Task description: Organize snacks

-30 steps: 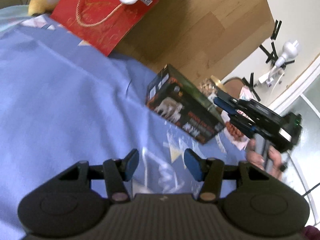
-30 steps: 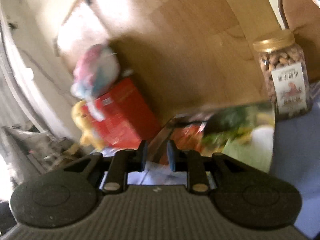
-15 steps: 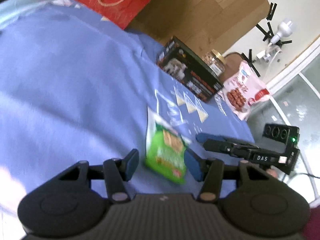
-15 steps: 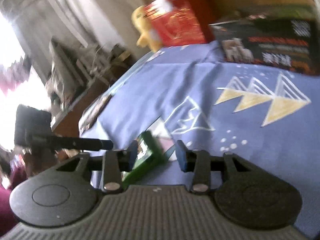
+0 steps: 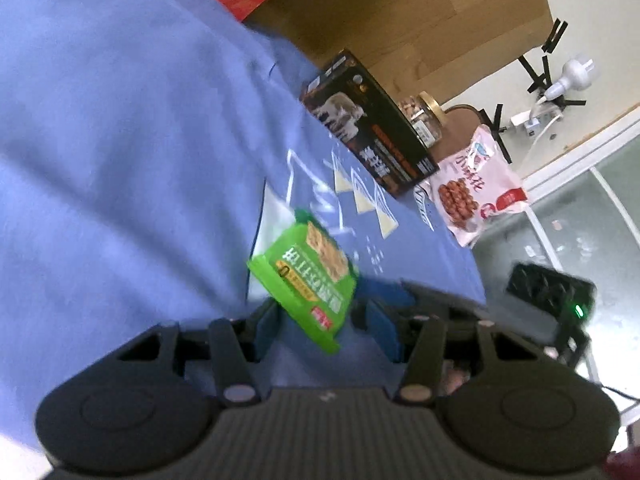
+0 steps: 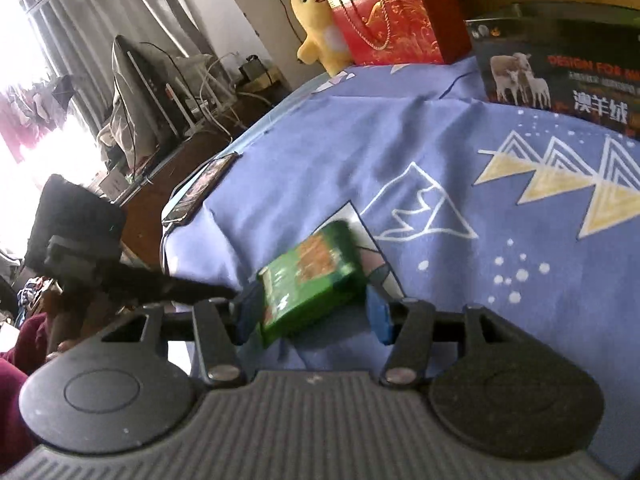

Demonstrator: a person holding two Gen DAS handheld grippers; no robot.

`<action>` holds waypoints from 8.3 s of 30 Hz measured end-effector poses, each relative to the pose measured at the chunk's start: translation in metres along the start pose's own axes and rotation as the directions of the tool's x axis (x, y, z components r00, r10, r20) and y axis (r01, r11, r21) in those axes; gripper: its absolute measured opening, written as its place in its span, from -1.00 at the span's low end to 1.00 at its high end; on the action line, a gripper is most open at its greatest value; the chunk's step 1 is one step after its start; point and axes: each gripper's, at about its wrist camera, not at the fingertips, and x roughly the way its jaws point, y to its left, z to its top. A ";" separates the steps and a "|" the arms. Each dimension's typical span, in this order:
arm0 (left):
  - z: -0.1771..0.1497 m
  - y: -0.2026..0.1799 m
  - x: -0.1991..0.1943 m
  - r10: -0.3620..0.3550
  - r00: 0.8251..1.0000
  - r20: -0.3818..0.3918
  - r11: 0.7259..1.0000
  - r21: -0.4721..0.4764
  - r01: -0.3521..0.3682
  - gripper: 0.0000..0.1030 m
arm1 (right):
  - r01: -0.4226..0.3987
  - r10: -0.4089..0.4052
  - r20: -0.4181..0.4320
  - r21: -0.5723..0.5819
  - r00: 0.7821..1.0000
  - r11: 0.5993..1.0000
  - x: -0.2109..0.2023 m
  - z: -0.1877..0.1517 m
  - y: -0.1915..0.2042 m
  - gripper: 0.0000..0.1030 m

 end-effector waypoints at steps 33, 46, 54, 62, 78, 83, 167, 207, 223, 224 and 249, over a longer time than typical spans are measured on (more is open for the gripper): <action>0.046 0.001 0.046 -0.042 0.999 -0.014 0.999 0.032 0.043 -0.17 | 0.161 -0.144 0.095 -0.206 0.985 0.965 0.018 0.002 0.011 0.12; 0.064 -0.002 0.066 -0.064 0.997 -0.053 0.997 0.041 0.066 -0.19 | 0.184 -0.164 0.123 -0.169 0.979 0.968 0.019 0.015 -0.005 0.02; 0.071 0.009 0.053 -0.035 0.999 -0.013 0.999 0.023 0.035 -0.19 | 0.170 -0.151 0.113 -0.187 0.982 0.968 0.020 0.015 -0.003 0.13; 0.076 0.010 0.056 -0.036 0.999 -0.016 0.999 0.027 0.037 -0.28 | 0.192 -0.174 0.102 -0.214 0.980 0.958 0.031 0.021 0.000 0.13; 0.152 -0.090 0.103 -0.090 0.996 -0.022 0.949 0.301 0.093 -0.59 | 0.399 -0.308 0.414 -0.155 0.857 0.904 -0.018 0.073 -0.019 0.02; 0.196 -0.123 0.151 -0.091 0.996 -0.013 0.925 0.368 0.089 -0.50 | 0.499 -0.406 0.467 -0.090 0.786 0.862 -0.030 0.106 -0.055 0.02; 0.014 -0.132 0.057 0.377 0.785 0.491 0.641 0.474 -0.604 1.00 | 0.354 -0.526 0.407 0.425 0.747 0.833 -0.078 -0.016 -0.017 0.64; 0.019 -0.144 0.055 0.489 0.756 0.434 0.588 0.476 -0.654 1.00 | 0.369 -0.524 0.423 0.397 0.739 0.841 -0.083 -0.019 0.006 0.77; 0.017 -0.139 0.060 0.532 0.754 0.385 0.580 0.484 -0.656 1.00 | 0.367 -0.527 0.424 0.404 0.737 0.838 -0.084 -0.021 0.007 0.77; 0.016 -0.139 0.060 0.533 0.754 0.384 0.578 0.486 -0.656 1.00 | 0.366 -0.527 0.424 0.404 0.737 0.838 -0.084 -0.021 0.007 0.77; 0.019 -0.135 0.064 0.572 0.710 0.411 0.539 0.464 -0.703 1.00 | 0.361 -0.532 0.420 0.422 0.735 0.832 -0.085 -0.024 0.004 0.77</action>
